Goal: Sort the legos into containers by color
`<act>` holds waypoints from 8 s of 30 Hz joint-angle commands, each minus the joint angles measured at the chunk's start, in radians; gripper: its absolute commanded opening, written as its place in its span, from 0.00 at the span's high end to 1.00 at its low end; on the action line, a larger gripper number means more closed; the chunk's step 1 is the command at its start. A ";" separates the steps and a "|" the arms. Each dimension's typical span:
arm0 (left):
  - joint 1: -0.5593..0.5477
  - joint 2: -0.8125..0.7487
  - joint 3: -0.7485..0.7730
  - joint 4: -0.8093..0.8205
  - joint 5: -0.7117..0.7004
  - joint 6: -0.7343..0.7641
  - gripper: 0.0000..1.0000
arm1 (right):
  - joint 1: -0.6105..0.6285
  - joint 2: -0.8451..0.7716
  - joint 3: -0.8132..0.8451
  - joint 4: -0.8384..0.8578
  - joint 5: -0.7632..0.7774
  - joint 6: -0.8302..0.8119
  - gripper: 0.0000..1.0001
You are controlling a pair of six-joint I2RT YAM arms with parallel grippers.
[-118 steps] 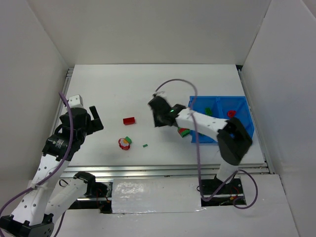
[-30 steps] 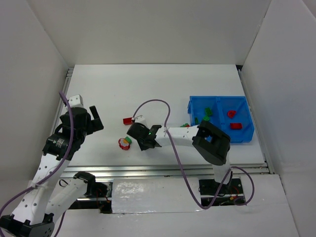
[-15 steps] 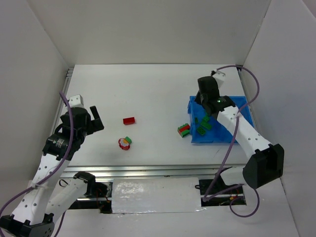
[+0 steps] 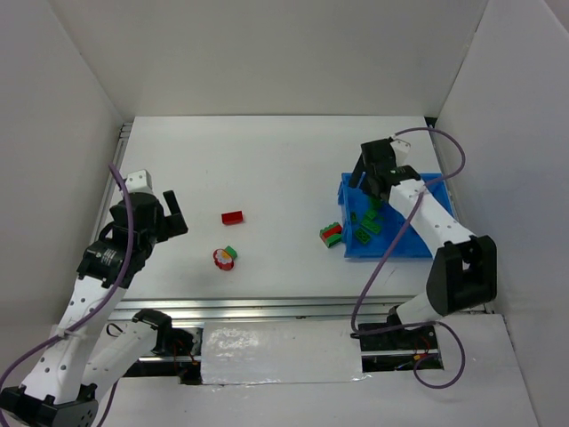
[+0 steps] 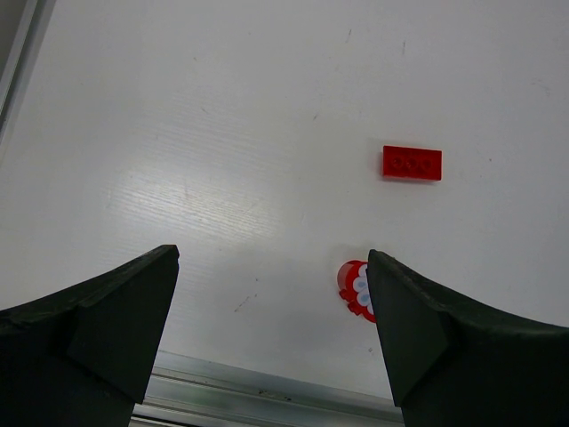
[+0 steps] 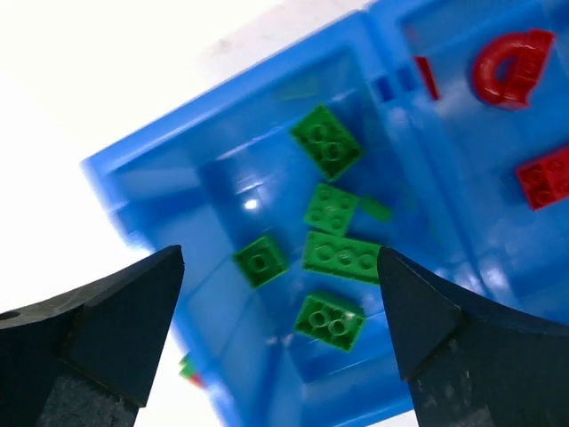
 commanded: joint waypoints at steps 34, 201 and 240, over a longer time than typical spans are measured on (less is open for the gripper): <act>-0.165 1.053 0.419 0.161 0.122 -0.291 0.00 | 0.572 -0.580 -0.196 -0.093 0.092 0.071 0.00; -0.381 0.787 -0.065 0.092 -0.046 -0.937 0.19 | 0.336 -0.465 -0.282 0.192 -0.230 0.034 0.00; -0.591 0.421 0.105 0.227 0.131 -0.962 1.00 | 0.885 -0.230 -0.571 1.214 0.221 0.188 0.40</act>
